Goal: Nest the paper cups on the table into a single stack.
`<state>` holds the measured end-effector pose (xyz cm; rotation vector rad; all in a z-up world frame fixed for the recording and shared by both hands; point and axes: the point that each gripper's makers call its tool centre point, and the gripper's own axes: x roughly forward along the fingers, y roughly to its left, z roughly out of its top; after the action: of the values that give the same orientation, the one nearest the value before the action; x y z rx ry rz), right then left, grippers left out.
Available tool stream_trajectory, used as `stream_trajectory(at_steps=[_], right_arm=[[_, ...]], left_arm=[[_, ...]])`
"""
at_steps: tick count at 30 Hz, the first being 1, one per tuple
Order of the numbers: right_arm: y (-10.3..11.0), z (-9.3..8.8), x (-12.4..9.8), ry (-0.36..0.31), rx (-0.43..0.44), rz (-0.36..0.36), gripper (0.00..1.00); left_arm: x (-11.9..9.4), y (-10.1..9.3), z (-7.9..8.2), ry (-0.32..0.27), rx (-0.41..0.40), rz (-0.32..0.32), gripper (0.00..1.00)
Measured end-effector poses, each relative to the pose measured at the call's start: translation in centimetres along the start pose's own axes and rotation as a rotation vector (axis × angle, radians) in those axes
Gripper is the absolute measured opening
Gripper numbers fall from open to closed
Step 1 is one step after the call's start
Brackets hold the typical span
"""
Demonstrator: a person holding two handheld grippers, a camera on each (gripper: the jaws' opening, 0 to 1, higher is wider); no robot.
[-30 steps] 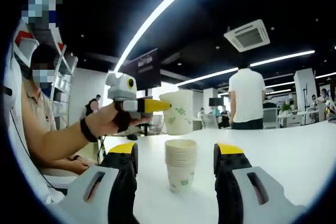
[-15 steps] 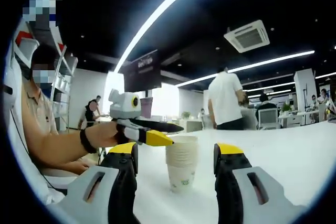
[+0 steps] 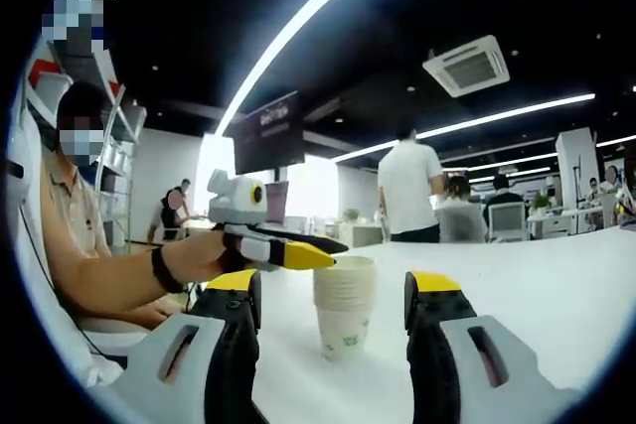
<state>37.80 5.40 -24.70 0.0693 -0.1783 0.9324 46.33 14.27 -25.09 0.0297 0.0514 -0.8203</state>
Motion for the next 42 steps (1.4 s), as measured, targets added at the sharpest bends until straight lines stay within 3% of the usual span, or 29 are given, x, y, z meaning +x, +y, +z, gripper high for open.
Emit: stream_trajectory(at_steps=[11, 16, 20, 26, 31, 40, 42], right_arm=[[0.1, -0.5, 0.4, 0.009, 0.004, 0.003, 0.61], [-0.1, -1.7, 1.1, 0.039, 0.003, 0.016, 0.62], [-0.8, -4.6, 3.5, 0.14, -0.01, 0.08, 0.64], [-1.6, -8.2, 7.4, 0.236, 0.004, 0.154, 0.64], [-1.7, -10.3, 9.5, 0.288, 0.035, 0.193, 0.64], [-1.5, -12.0, 11.0, 0.358, -0.003, 0.226, 0.55], [-1.4, -12.2, 10.9, 0.366, -0.005, 0.235, 0.48]], left_arm=[[0.1, -0.3, -1.0, 0.029, -0.001, -0.005, 0.5], [-0.4, -0.4, -1.0, 0.019, -0.005, 0.002, 0.59], [-2.8, -0.3, 1.8, -0.082, -0.037, 0.029, 0.59], [-6.9, -0.8, 3.4, -0.145, -0.026, 0.1, 0.57], [-8.9, -1.7, 2.9, -0.163, -0.022, 0.128, 0.55], [-9.2, -1.6, 1.6, -0.154, -0.023, 0.13, 0.54], [-9.2, -1.5, 1.6, -0.157, -0.026, 0.13, 0.54]])
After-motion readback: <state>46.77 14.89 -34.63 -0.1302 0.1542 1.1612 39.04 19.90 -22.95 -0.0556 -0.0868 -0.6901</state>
